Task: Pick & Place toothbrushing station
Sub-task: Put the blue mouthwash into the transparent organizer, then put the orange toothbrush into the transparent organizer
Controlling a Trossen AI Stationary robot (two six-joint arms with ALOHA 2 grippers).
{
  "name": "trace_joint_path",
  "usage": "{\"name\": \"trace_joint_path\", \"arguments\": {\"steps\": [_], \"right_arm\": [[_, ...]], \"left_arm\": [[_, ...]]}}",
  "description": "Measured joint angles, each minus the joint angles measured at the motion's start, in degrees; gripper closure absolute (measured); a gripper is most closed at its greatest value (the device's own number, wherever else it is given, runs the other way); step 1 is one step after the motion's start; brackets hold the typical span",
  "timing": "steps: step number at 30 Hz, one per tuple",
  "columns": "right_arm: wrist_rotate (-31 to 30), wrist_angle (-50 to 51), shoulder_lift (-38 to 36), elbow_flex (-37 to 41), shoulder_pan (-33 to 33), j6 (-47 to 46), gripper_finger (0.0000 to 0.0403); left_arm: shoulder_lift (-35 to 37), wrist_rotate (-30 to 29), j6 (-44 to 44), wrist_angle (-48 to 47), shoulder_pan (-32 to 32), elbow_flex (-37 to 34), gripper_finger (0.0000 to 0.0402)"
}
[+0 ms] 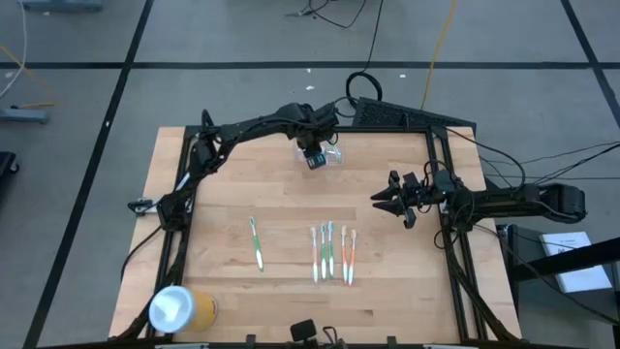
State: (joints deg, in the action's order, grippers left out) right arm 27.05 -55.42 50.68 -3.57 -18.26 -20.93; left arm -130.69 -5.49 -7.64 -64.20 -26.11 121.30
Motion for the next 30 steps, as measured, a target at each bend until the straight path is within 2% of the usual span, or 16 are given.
{"name": "trace_joint_path", "arguments": {"steps": [7,13,21,30], "right_arm": [[0.00,0.00,0.00,0.02,0.00,0.02,0.0298],[0.00,0.01,0.00,0.01,0.00,0.04,0.0298],[0.00,0.02,0.00,0.02,0.00,0.09,0.0298],[0.00,1.58,0.00,0.02,0.00,-0.85,0.0298]], "left_arm": [[0.04,-0.12,0.25,-0.68,0.04,0.00,0.0194],[0.50,-0.25,-1.85,-1.35,0.04,0.02,0.0143],[7.50,0.34,-1.22,-4.05,0.77,0.02,0.0118],[23.03,11.95,-2.78,-4.16,4.75,-0.89,0.0117]]}}
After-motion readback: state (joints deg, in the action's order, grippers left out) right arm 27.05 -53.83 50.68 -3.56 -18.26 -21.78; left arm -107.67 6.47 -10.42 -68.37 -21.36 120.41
